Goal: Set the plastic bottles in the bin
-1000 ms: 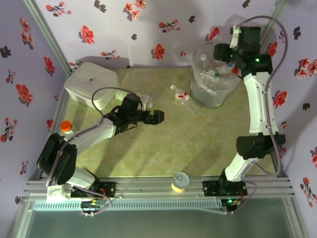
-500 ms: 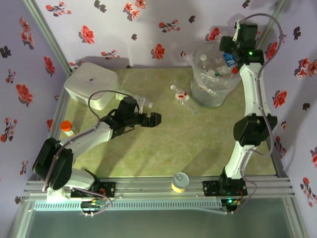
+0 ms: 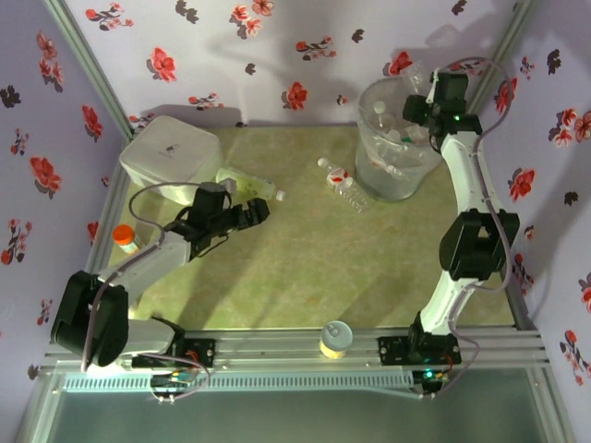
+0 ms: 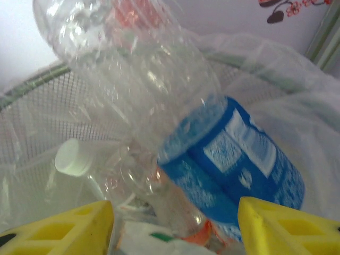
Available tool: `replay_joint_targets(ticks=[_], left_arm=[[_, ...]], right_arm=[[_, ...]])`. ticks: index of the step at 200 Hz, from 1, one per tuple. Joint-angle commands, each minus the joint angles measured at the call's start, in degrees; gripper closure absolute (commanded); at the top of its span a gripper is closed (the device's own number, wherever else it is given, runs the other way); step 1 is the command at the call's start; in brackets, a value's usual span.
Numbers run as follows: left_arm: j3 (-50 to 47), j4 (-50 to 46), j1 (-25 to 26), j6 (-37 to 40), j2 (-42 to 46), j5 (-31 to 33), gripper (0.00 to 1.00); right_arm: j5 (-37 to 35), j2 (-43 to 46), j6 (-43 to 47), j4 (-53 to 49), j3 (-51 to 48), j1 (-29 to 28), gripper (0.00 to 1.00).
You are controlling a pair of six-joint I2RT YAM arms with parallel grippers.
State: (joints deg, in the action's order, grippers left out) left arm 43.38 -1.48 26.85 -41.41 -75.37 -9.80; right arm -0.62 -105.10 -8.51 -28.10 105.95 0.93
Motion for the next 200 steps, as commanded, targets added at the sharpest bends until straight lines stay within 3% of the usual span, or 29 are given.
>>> replay_joint_targets(ticks=[1, 53, 113, 138, 167, 200], left_arm=[[1.1, -0.1, -1.2, -2.7, 0.6, 0.6, 0.00], [6.6, 4.5, -3.4, -12.2, -7.6, 3.1, 0.00], [22.0, -5.0, -3.3, -20.2, -24.3, 9.7, 0.00], [26.9, -8.0, -3.2, -20.8, -28.7, 10.5, 0.00], [32.2, -11.1, -2.4, -19.4, -33.7, 10.3, 0.00], [35.2, -11.3, -2.2, -20.0, -38.2, 10.6, 0.00]], right_arm=[[2.1, 4.8, -1.8, -0.4, -0.4, 0.5, 0.38], [2.2, 10.6, 0.5, -8.2, 6.6, -1.4, 0.35], [1.7, 20.8, 2.9, -12.0, -2.9, -8.9, 0.31], [-0.5, 24.6, 4.3, -13.0, -8.1, -12.0, 0.01], [-0.2, 29.8, 3.9, -8.4, -17.7, -14.2, 0.00], [0.8, 30.7, -1.4, -8.8, -21.6, -14.2, 0.00]])
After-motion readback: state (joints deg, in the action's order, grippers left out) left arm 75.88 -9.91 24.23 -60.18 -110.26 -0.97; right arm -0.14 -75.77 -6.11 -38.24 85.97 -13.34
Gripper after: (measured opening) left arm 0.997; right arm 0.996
